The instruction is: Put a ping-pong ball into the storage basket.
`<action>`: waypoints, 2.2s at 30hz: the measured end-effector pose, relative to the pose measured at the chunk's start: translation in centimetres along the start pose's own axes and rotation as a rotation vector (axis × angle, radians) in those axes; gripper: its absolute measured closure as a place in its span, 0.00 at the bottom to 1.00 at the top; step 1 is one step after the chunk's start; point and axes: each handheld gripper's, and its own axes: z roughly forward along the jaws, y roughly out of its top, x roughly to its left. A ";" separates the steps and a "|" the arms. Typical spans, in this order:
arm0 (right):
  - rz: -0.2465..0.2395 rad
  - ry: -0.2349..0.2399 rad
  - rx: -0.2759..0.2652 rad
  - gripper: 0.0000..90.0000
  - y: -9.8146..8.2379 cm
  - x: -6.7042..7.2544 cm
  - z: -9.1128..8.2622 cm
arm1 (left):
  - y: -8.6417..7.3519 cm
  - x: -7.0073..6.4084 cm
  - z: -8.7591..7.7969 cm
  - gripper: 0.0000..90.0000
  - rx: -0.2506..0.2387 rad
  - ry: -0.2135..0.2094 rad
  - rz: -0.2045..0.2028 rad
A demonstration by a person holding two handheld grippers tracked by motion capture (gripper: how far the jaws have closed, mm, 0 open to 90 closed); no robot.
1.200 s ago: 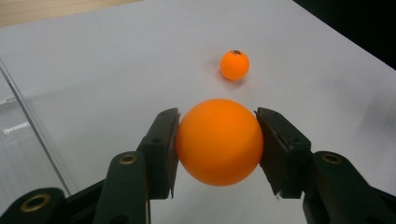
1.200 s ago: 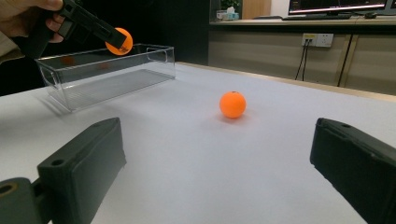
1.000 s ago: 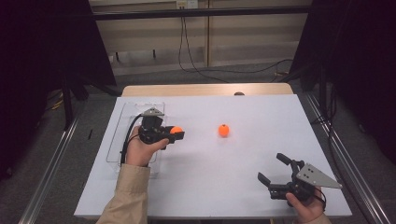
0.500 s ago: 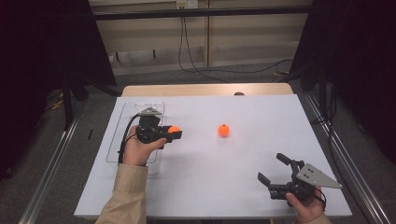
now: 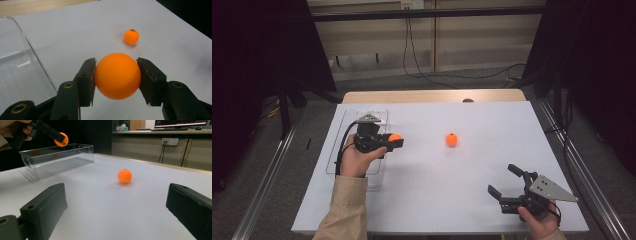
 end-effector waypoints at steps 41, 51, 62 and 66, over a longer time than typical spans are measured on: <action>0.007 -0.001 -0.004 0.03 0.0 -0.1 -0.1 | -0.3 1.4 -1.5 0.57 -0.022 0.050 0.001; 0.005 -0.003 -0.004 0.03 0.0 -0.1 -0.1 | -0.4 1.6 -1.7 0.57 -0.020 0.062 -0.002; 0.008 -0.001 -0.009 0.03 0.0 -0.1 -0.1 | -0.5 2.0 -2.1 0.57 -0.028 0.077 -0.004; 0.007 -0.001 -0.007 0.03 0.0 -0.1 -0.1 | -0.5 2.0 -2.1 0.57 -0.028 0.079 -0.003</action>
